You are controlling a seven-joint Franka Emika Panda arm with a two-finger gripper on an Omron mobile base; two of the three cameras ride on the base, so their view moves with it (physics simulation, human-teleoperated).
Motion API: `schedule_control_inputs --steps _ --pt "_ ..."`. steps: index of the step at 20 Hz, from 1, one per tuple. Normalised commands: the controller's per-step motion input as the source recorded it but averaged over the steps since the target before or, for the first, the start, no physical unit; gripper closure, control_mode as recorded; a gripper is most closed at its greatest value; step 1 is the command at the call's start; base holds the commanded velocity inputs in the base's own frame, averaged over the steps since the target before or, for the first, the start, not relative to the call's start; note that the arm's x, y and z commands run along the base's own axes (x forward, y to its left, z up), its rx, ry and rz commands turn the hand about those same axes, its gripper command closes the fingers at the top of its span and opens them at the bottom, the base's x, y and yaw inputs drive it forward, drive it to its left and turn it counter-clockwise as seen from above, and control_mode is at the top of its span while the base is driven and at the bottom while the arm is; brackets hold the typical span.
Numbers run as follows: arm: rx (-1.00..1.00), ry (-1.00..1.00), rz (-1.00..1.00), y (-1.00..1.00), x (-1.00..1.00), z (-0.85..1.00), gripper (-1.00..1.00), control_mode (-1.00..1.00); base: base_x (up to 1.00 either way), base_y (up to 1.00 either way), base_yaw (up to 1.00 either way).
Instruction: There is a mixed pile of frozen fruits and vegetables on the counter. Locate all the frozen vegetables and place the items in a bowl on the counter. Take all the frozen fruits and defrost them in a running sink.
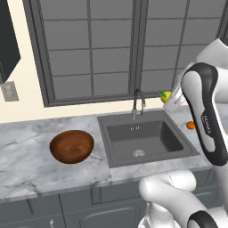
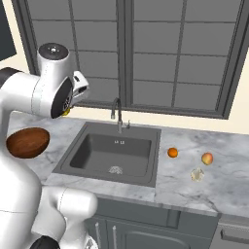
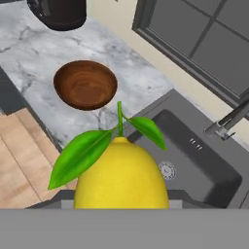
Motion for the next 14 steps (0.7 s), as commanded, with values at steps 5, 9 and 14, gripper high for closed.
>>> schedule_control_inputs --steps 5,9,14 --pt "0.0 -0.03 0.16 0.0 0.0 0.0 1.0 -1.0 0.0 0.0 0.0" --pt "0.0 0.0 0.15 0.0 0.0 0.0 1.0 -1.0 0.0 0.0 0.0" --pt "0.0 -0.03 0.19 0.03 0.0 0.0 1.0 -1.0 0.0 0.0 0.0"
